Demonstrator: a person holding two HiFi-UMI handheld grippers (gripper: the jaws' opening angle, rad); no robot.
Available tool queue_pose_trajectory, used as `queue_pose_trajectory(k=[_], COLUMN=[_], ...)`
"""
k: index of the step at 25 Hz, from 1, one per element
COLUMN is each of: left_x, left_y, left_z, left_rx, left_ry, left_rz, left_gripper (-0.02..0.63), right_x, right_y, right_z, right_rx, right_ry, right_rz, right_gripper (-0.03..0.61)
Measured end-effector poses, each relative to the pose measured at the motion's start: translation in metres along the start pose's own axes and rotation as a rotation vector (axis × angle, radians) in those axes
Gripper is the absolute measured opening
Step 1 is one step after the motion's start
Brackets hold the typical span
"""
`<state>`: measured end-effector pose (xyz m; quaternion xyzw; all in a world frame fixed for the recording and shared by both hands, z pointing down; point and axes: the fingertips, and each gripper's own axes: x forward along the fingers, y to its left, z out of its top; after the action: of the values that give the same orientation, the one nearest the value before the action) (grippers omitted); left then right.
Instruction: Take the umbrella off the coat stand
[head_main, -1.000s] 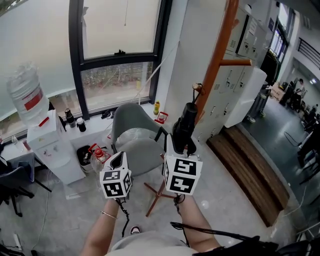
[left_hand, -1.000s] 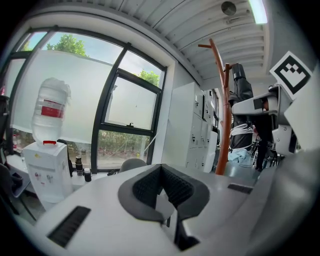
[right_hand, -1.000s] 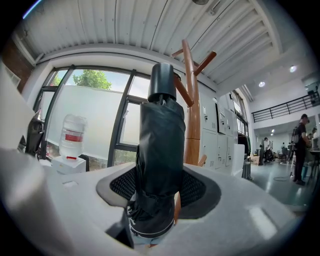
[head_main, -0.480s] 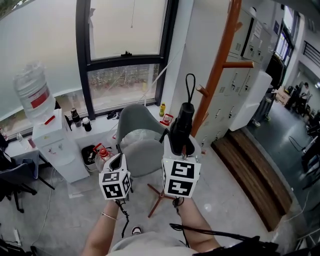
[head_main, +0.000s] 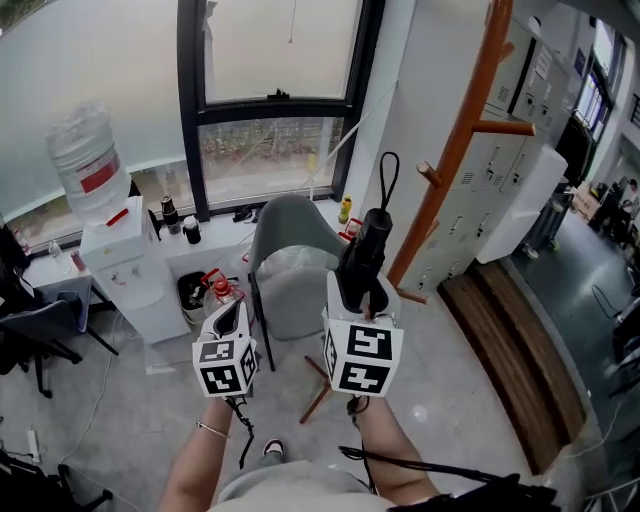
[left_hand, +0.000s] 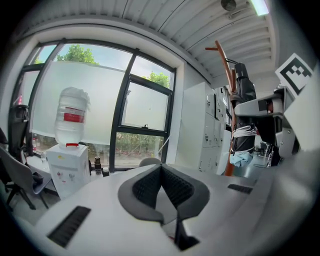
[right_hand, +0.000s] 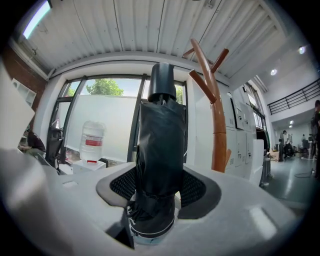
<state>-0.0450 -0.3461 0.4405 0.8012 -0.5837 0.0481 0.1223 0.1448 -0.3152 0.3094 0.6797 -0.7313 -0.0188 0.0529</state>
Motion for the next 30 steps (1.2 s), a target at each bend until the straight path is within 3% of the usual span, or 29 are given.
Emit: queue_pose_trajectory(k=[17,23,30], left_x=[-0.059,-0.067,-0.067], left_y=[0.064,0.077,0.077], left_z=[-0.040,-0.056,-0.057], left_rx=[-0.031,-0.030,-0.047], left_ry=[0.054,0.071,0.061], left_rz=[0.202,0.228,0.234], left_gripper=[0.005,0.004,0.004], right_x=[0.003,0.000,-0.003], right_y=[0.064,0.076,0.081], right_z=[-0.089,-0.116,-0.118], right_rx=[0.054,0.042,0.034], right_ry=[0.122,0.148,0.149], right_rz=[0.232,0.263,0.289], right_gripper=[0.230,0.229,0.230])
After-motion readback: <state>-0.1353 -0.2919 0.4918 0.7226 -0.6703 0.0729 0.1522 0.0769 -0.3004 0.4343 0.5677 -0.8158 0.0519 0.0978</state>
